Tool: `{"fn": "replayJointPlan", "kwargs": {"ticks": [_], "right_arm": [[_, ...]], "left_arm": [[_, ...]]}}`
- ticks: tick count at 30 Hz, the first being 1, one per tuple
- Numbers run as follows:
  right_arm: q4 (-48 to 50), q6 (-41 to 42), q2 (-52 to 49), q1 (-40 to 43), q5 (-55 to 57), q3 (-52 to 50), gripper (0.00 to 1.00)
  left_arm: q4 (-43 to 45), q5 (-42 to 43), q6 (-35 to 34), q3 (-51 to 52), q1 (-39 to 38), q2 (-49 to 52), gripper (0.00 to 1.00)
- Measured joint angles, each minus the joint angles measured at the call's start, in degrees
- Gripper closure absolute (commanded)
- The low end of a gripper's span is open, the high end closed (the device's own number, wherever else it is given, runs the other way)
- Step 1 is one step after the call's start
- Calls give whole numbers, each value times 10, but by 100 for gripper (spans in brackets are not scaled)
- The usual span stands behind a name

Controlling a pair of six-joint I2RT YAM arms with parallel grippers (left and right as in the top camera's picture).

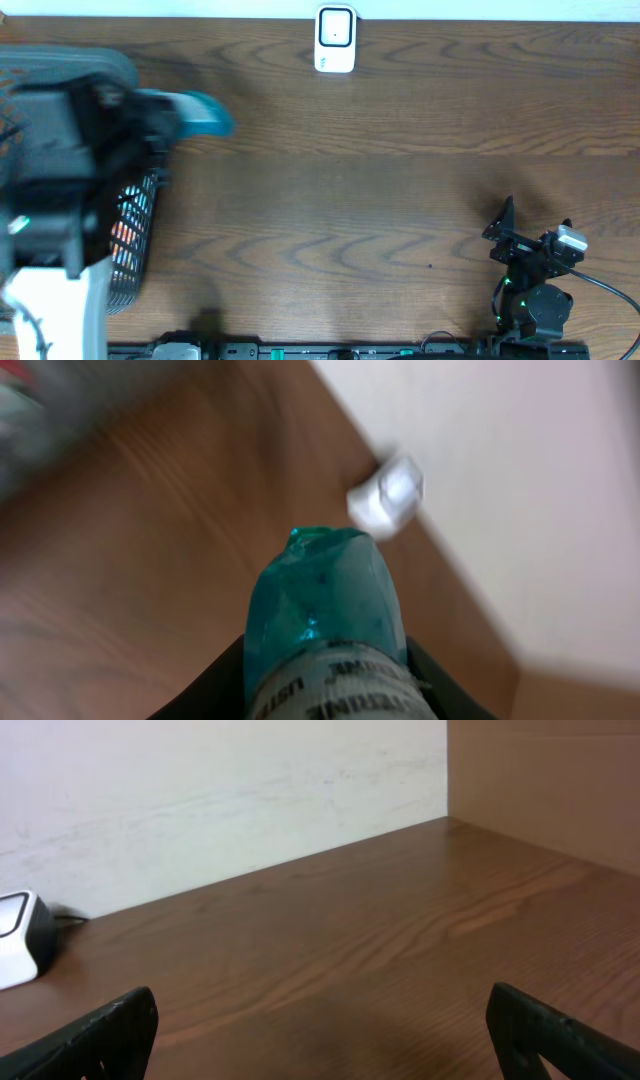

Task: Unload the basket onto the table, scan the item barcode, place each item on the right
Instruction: 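Lift the blue bottle out and set it upright near the scanner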

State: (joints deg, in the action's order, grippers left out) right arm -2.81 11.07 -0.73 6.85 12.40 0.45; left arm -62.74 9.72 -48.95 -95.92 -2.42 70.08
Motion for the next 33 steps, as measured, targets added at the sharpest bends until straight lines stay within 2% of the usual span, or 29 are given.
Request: {"fn": "replayJointPlan", "kwargs": {"ticks": [6, 14, 18, 22, 29, 33], "right_arm": [[0, 0, 0, 0, 0, 0, 1], [0, 0, 0, 0, 0, 0, 1], [0, 0, 0, 0, 0, 0, 1], [0, 0, 0, 0, 0, 0, 1], [0, 0, 0, 0, 0, 0, 1], [0, 0, 0, 0, 0, 0, 1]], "left_arm": [[20, 9, 54, 18, -159, 93, 78], [81, 12, 116, 21, -279, 259, 79], [130, 25, 166, 24, -315, 323, 79], [134, 30, 254, 25, -343, 364, 79], [126, -24, 397, 25, -369, 372, 78], [126, -44, 441, 25, -372, 372, 78]]}}
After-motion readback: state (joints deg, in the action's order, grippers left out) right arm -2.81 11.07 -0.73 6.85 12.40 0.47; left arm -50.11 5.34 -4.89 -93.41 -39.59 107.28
